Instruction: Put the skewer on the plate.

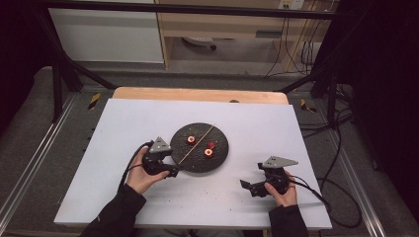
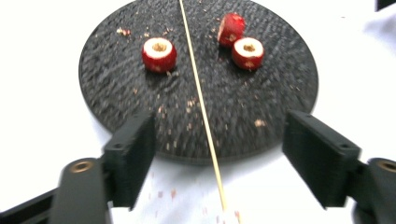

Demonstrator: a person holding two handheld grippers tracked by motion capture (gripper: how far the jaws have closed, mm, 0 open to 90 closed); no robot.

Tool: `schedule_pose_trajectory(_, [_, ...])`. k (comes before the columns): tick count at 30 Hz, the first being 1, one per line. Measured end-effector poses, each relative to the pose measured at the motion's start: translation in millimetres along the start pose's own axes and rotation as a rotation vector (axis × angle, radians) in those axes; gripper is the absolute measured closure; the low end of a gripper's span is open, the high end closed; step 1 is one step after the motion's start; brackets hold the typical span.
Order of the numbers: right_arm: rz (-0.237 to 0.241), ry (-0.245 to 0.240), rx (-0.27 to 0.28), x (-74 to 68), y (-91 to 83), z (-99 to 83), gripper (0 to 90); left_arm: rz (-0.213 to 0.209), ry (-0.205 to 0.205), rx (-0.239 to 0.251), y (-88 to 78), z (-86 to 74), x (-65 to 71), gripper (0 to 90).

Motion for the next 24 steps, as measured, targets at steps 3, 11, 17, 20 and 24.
schedule_pose_trajectory(3, [-0.001, 0.007, -0.003, 0.4, -0.7, -0.4, 0.9, -0.001, 0.0, 0.004, -9.3, -10.5, -7.7, 17.3])
schedule_pose_trajectory(11, [-0.005, 0.009, -0.011, 1.2, 0.2, -1.8, 0.8, 0.028, 0.011, 0.017, -28.6, -43.2, -24.7, 7.4])
schedule_pose_trajectory(17, [-0.004, 0.007, -0.014, 1.2, 0.3, -2.5, 0.9, 0.032, -0.025, 0.039, -38.6, -65.5, -32.5, 6.5])
schedule_pose_trajectory(20, [-0.003, 0.015, -0.021, 0.7, 0.8, -3.5, 0.9, 0.032, -0.025, 0.037, -41.3, -76.1, -36.1, 6.5])
schedule_pose_trajectory(24, [-0.005, 0.015, -0.027, 1.0, 1.8, -4.3, 0.8, 0.033, -0.022, 0.029, -43.3, -85.2, -39.4, 6.5])
Point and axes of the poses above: each handheld gripper's, and its own axes: y roughly forward along the jaws, z roughly out of its top, x roughly to its right, the point moved 2 cm from there along y, roughly forward along the jaws, and after that the axes turned 15 degrees about z, right-handed, at the moved point
